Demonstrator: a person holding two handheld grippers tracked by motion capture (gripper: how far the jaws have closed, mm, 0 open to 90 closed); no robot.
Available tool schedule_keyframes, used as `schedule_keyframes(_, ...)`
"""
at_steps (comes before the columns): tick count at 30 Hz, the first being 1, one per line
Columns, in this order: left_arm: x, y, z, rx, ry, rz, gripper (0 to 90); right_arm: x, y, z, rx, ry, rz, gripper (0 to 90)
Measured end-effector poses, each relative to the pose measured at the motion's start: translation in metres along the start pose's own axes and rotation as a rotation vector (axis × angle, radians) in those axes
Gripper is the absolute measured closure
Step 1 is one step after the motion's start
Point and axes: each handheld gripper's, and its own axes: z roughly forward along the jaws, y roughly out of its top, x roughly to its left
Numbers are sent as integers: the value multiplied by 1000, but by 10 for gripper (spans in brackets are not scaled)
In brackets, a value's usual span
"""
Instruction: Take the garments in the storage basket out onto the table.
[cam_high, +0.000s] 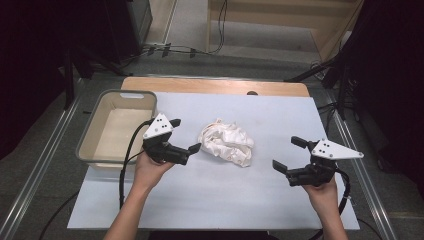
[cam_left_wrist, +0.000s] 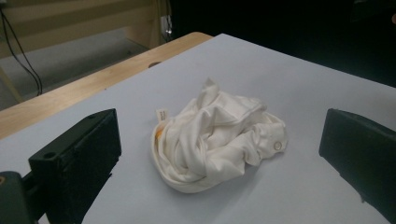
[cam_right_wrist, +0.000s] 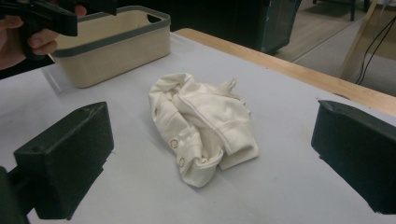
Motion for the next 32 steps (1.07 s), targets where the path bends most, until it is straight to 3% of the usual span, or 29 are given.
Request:
schedule_keyframes(16,0,-13,-24,-42,22,-11,0,0,0,-1,-6,-3,0,0)
schedule_keyframes(32,3,-22,-38,-66,38,-20,0,0,0,-5,-22,-7,-2,0)
